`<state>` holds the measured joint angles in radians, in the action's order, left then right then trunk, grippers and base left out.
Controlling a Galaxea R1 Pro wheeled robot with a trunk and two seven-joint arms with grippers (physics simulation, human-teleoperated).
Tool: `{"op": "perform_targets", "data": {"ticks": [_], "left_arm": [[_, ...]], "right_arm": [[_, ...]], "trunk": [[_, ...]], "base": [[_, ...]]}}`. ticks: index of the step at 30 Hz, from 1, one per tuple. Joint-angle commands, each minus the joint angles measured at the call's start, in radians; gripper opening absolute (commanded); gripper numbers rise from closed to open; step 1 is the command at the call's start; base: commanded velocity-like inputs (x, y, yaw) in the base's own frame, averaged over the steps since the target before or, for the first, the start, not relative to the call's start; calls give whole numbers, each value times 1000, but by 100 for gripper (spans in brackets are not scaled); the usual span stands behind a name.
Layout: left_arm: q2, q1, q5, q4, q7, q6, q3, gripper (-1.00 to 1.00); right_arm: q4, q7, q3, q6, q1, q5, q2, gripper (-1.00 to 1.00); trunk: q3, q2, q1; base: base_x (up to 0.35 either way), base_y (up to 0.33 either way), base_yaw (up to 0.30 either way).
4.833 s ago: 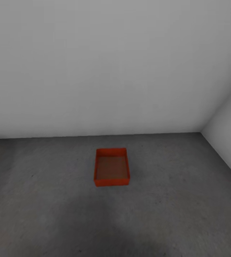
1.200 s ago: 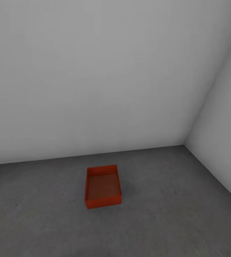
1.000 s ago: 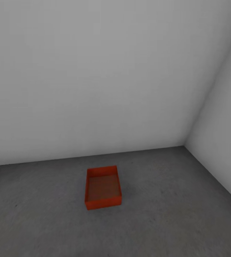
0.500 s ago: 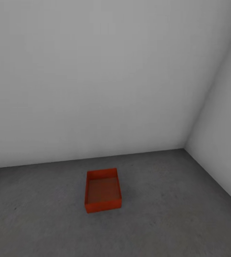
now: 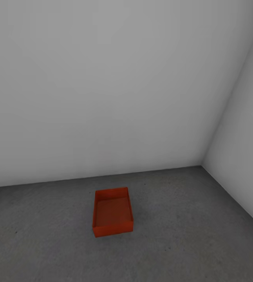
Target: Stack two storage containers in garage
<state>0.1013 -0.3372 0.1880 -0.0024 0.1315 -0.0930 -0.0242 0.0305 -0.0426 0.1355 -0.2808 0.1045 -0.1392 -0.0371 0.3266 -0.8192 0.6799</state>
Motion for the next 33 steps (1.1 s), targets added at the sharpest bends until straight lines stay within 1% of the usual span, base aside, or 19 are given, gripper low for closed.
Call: {"op": "perform_targets", "data": {"ticks": [1, 33], "left_arm": [[0, -1, 5, 1, 0, -4, -2, 100], [0, -1, 5, 1, 0, -4, -2, 100]], "right_arm": [[3, 0, 9, -6, 1, -10, 0, 100], [3, 0, 9, -5, 1, -10, 0, 100]], "trunk": [[-1, -1, 0], [-52, -1, 0]], "base": [[0, 0, 0], [0, 0, 0]]}}
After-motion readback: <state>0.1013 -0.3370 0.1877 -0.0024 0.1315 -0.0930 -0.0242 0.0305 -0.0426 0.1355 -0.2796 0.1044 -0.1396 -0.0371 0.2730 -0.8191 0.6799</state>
